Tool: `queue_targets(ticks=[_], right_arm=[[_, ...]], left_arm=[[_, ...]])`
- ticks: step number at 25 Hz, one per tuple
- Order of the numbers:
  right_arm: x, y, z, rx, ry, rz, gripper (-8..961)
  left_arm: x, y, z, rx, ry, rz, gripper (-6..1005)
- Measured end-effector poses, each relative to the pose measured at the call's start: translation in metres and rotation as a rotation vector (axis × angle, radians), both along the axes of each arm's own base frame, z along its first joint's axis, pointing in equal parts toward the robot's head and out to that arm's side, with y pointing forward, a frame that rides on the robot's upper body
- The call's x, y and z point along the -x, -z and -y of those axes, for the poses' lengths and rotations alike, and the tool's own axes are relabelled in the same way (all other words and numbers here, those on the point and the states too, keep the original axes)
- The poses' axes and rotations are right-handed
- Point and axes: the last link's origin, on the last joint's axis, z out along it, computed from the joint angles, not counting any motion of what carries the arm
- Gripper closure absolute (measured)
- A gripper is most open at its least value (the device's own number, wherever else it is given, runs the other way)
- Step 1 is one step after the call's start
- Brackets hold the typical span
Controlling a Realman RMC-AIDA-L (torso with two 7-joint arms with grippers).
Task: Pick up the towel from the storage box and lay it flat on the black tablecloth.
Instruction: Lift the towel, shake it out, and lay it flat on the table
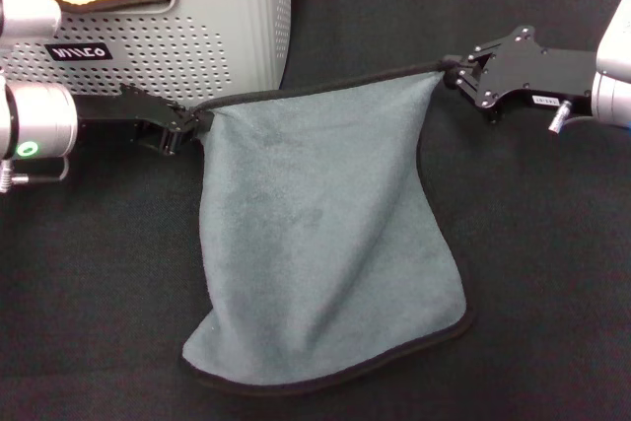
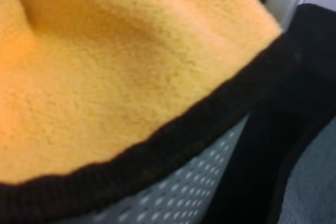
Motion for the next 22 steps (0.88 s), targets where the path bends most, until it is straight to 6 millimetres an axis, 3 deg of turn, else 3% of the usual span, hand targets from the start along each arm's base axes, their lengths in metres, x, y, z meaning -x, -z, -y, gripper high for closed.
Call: queue_targets(ticks=[22], right_arm=[[-0.005,0.012,-0.008,-0.022,0.039,0.054,934]], left_arm=[[0.004,0.003,-0.005,-0.010,-0.022,-0.054,975]])
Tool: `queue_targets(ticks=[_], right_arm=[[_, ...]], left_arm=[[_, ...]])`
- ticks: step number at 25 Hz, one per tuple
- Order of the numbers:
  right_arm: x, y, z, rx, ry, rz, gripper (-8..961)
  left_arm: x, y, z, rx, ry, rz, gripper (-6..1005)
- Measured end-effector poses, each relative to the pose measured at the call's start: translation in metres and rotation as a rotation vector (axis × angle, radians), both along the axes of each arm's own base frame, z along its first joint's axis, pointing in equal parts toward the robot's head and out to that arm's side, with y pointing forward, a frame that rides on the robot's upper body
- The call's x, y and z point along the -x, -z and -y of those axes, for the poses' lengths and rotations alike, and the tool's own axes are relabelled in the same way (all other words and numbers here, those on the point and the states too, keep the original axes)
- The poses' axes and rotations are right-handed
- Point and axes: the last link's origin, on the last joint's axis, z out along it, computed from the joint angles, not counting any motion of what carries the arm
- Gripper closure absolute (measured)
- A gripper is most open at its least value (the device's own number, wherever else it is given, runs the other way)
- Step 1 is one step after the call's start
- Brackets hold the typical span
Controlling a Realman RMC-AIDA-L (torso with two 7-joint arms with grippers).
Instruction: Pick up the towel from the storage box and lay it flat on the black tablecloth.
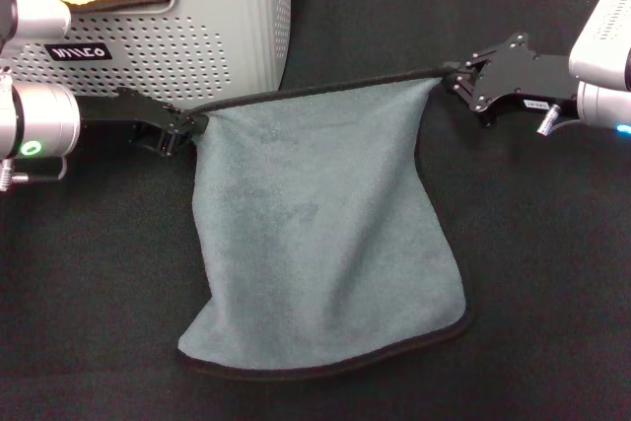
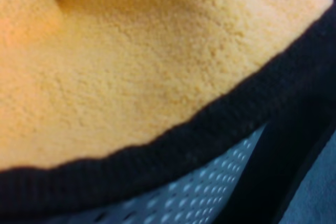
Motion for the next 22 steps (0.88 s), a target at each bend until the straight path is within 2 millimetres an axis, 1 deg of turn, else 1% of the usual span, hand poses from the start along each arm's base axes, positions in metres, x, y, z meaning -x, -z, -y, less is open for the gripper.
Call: queue_targets(ticks=[9,13,16,18,22], right_arm=[[0.001,0.000,0.000,0.015,0.028,-0.023,910],[0.002,-0.001,-0.004,0.010,0.080,-0.039,900],[-0.001,-0.003,-0.005,0.000,0.100,-0.041,802],[-0.004,-0.004,-0.004,-0.003,0.111,-0.046,737],[-0.012,-0.013,0.002,-0.024,0.130,-0.079,636]], left_arm=[[-0.001,0.000,0.000,0.001,0.003,0.004,970],[-0.003,-0.002,-0.002,0.000,0.007,0.007,966],[-0.002,-0.003,-0.002,-0.003,0.006,0.007,962],[-0.002,-0.004,-0.002,-0.004,0.008,0.004,774],[-0.004,-0.009,0.002,0.015,0.027,0.019,641]])
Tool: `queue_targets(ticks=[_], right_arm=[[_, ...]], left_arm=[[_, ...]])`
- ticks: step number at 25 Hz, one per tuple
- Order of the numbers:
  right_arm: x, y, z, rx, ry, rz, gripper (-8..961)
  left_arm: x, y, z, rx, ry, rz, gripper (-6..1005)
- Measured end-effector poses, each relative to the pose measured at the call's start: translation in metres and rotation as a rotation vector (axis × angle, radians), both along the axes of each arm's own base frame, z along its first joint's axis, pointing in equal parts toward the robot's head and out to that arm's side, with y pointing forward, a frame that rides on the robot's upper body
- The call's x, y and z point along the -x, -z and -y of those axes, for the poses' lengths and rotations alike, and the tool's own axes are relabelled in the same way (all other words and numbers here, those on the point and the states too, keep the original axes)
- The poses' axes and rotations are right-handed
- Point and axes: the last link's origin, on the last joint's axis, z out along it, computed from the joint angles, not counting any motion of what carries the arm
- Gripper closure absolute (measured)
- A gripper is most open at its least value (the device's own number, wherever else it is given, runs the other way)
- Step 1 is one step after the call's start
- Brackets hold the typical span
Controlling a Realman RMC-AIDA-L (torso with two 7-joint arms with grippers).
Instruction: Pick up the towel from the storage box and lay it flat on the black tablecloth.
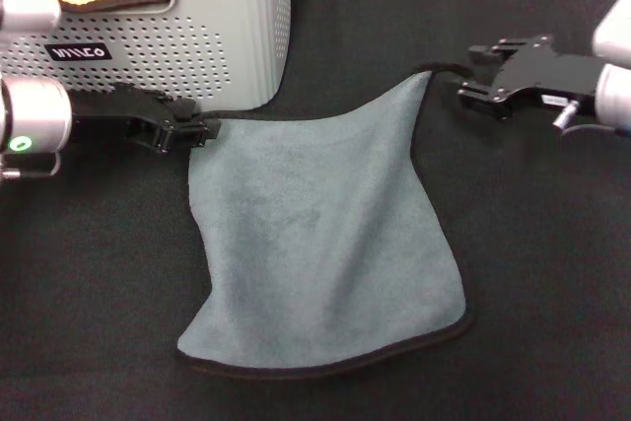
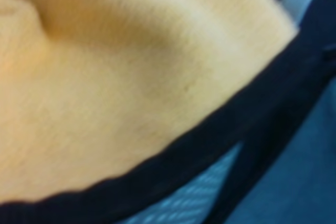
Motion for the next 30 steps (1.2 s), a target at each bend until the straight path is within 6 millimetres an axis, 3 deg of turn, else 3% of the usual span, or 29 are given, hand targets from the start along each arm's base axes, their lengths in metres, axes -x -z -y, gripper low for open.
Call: queue_targets(ticks=[4,8,12,16,23,30], right_arm=[[-0.008,-0.020,0.016,-0.023,-0.030,-0.058,546],[-0.012,-0.036,0.047,0.052,-0.113,-0.158,439],[-0.012,-0.035,0.086,0.213,-0.233,-0.262,280],[-0.001,-0.027,0.116,0.357,-0.331,-0.362,186],[0.025,-0.010,0.129,0.490,-0.429,-0.417,185],[0.031,-0.005,0.130,0.519,-0.451,-0.419,184]], left_arm=[[-0.010,-0.014,0.012,0.044,0.082,0.089,548],[-0.029,-0.026,0.042,0.091,0.320,0.258,503],[-0.045,-0.028,0.079,0.094,0.599,0.417,484],[-0.051,-0.023,0.099,0.109,0.678,0.498,465],[-0.042,-0.019,0.105,0.136,0.655,0.556,432],[-0.040,-0.024,0.107,0.133,0.668,0.563,393]])
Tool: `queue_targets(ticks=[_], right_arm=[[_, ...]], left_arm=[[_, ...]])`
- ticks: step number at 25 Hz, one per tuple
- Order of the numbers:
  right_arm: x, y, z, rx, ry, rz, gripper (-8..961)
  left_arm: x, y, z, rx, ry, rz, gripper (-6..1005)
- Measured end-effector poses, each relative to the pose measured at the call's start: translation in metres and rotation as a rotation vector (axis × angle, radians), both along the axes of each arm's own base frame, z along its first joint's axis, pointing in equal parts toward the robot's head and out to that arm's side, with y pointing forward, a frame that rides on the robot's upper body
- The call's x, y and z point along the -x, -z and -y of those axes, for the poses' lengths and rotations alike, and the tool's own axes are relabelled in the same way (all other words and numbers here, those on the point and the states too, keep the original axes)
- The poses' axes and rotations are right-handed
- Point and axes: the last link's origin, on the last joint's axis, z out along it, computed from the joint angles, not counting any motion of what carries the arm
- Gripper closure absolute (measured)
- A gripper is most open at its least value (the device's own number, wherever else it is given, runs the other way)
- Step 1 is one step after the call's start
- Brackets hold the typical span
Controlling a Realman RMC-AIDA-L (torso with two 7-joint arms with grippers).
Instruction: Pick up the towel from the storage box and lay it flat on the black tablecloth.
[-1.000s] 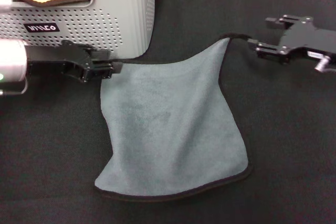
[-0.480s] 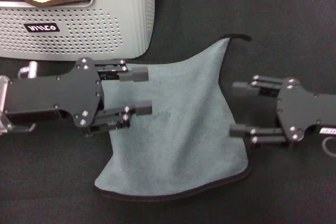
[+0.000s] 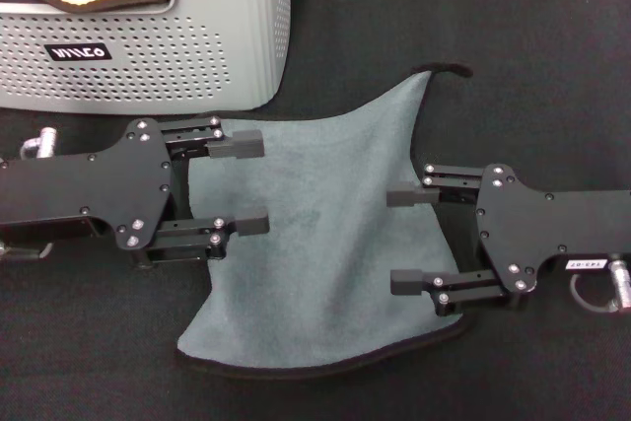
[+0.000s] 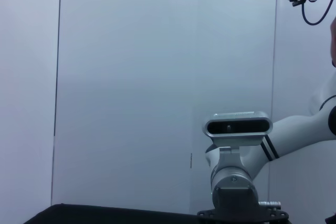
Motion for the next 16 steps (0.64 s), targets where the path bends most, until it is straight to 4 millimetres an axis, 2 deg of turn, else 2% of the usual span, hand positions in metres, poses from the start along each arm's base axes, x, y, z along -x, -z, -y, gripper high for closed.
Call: queue_targets(ticks=[7,16], right_arm=[[0.000,0.002,-0.003,-0.025,0.013,-0.037,183],[0.008,0.012,-0.007,-0.038,0.006,-0.060,183]], left_arm=[[0.003,-0.004,-0.001,-0.001,-0.014,0.005,330],[0.009,-0.008,0.001,0.010,-0.025,-0.011,330]])
